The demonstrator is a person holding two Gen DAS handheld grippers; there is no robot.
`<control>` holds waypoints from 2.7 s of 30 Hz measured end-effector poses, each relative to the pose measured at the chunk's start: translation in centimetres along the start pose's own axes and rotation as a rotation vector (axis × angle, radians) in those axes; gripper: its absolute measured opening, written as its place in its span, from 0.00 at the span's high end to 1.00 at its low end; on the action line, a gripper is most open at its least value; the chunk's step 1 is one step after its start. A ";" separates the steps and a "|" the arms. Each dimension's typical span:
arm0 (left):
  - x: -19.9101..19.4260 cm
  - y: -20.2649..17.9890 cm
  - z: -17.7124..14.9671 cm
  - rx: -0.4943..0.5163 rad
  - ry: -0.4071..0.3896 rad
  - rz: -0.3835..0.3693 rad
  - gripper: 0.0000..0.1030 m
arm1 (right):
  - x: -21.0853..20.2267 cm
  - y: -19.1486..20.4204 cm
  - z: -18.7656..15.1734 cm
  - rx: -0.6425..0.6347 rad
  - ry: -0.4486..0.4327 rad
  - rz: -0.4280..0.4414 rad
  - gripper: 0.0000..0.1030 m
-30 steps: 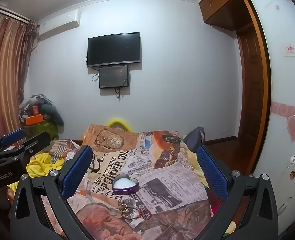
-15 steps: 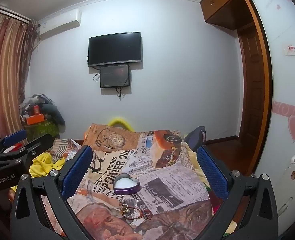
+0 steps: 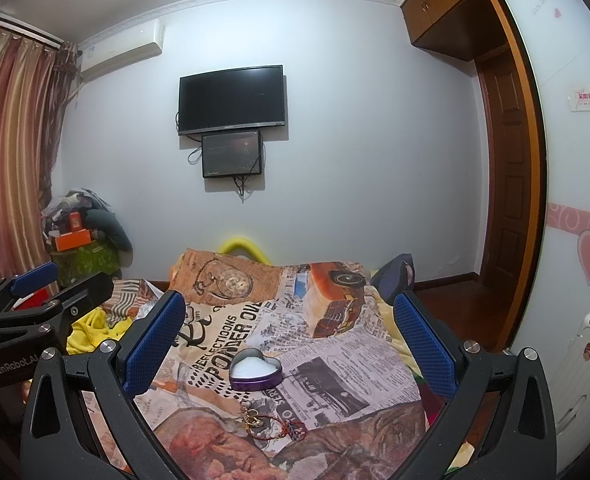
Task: Organize jewelry
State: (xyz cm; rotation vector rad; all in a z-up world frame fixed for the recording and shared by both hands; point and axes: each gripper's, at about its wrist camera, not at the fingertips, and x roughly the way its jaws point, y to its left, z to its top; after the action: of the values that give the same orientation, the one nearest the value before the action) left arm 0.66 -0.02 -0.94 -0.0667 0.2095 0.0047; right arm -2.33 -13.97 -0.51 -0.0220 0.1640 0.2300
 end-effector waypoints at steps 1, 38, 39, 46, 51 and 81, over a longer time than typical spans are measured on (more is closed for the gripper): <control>0.0 0.0 0.0 0.000 0.000 -0.001 0.02 | 0.0 0.0 0.0 0.000 -0.001 0.001 0.00; -0.1 -0.3 -0.3 0.001 0.003 -0.003 0.02 | -0.2 0.0 0.1 0.001 -0.002 0.003 0.00; -0.1 -0.4 -0.3 0.001 0.004 -0.003 0.02 | -0.2 0.0 0.1 0.002 -0.002 0.003 0.00; -0.1 -0.4 -0.7 0.003 0.010 -0.003 0.02 | -0.2 0.5 0.2 0.006 0.006 0.006 0.00; 0.5 -0.5 -0.9 0.003 0.026 -0.002 0.02 | 0.4 0.0 0.3 0.013 0.018 0.009 0.00; 17.4 0.0 -11.3 0.036 0.581 -0.044 0.02 | 11.6 -5.9 -9.6 0.021 0.480 -0.055 0.00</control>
State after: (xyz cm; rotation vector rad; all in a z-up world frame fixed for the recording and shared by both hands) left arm 15.31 -0.86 -15.56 -0.0357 0.7891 -0.0633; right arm 8.63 -17.50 -11.90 -0.0607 0.6426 0.1650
